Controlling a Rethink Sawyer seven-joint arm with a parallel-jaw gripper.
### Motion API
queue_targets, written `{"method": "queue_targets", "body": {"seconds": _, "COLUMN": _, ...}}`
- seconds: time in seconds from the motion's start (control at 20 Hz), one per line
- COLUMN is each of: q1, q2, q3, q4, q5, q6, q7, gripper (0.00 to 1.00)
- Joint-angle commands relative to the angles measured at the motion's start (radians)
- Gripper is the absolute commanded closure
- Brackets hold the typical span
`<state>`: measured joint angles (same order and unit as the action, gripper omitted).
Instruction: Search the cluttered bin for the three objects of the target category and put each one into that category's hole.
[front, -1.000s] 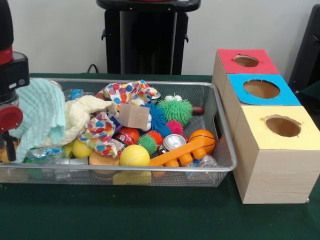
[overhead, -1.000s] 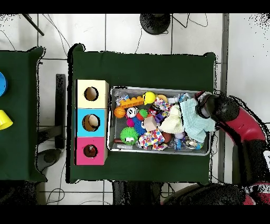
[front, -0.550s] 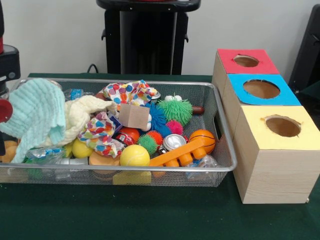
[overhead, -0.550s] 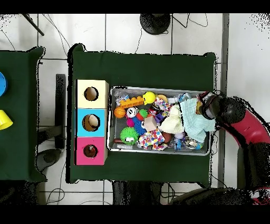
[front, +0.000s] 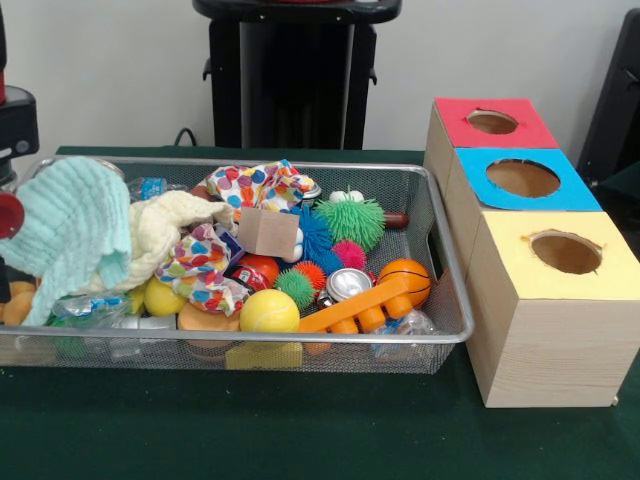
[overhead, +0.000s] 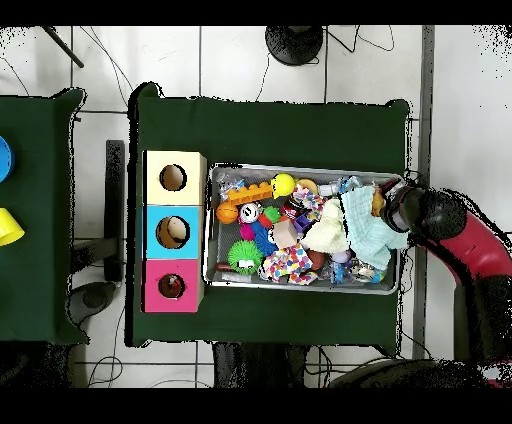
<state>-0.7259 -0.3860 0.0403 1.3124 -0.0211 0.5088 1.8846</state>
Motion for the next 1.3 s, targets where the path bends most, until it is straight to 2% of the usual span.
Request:
{"method": "queue_targets", "body": {"seconds": 0.05, "q1": -0.002, "q2": 0.007, "q3": 0.069, "q4": 0.088, "q5": -0.069, "q6": -0.048, "q7": -0.009, "gripper": 0.00}}
{"method": "queue_targets", "body": {"seconds": 0.55, "q1": -0.006, "q2": -0.003, "q3": 0.075, "q4": 0.102, "q5": -0.080, "q6": -0.036, "q7": 0.009, "gripper": 0.00}}
{"method": "queue_targets", "body": {"seconds": 1.0, "q1": -0.021, "q2": 0.021, "q3": 0.084, "q4": 0.118, "q5": -0.104, "q6": -0.093, "q7": -0.004, "gripper": 0.00}}
{"method": "queue_targets", "body": {"seconds": 1.3, "q1": -0.022, "q2": 0.031, "q3": 0.089, "q4": 0.104, "q5": -0.104, "q6": -0.097, "q7": -0.014, "gripper": 0.00}}
